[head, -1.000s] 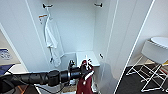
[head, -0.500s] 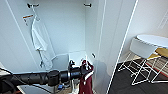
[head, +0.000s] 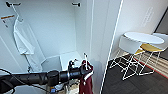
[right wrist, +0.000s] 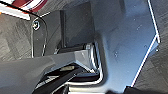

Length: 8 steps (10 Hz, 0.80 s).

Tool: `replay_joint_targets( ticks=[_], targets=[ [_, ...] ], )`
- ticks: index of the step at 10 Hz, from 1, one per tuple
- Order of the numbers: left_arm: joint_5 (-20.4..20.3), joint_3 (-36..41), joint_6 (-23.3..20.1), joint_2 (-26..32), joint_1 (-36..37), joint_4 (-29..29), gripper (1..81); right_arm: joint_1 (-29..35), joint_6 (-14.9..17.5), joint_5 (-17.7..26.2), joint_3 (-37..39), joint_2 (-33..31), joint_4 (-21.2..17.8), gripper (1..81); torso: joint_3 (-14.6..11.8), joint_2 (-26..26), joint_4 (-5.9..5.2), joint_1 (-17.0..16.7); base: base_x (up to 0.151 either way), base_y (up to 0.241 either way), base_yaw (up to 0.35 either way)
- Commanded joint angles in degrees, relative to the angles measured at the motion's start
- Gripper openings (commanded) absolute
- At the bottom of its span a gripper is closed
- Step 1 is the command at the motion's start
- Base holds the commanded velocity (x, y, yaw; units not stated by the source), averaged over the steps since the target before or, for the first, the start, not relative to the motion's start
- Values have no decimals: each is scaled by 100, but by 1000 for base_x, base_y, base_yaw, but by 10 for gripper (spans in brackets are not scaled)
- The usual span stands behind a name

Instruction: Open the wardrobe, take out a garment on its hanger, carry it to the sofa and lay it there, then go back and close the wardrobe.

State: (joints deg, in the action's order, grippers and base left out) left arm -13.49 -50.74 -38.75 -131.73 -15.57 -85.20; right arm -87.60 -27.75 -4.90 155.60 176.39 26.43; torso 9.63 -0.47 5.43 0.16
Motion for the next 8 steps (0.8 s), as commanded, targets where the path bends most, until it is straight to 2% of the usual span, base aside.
replay_joint_targets(
  ticks=[1,8],
  targets=[
    [673,222,-36,23,902,249,10,150,6,270,-40,40,64,811,0,0,0,0,0,0,-273],
    [805,240,-36,252,902,249,10,106,15,262,-40,-162,46,811,0,0,0,0,0,0,-275]
  ],
)
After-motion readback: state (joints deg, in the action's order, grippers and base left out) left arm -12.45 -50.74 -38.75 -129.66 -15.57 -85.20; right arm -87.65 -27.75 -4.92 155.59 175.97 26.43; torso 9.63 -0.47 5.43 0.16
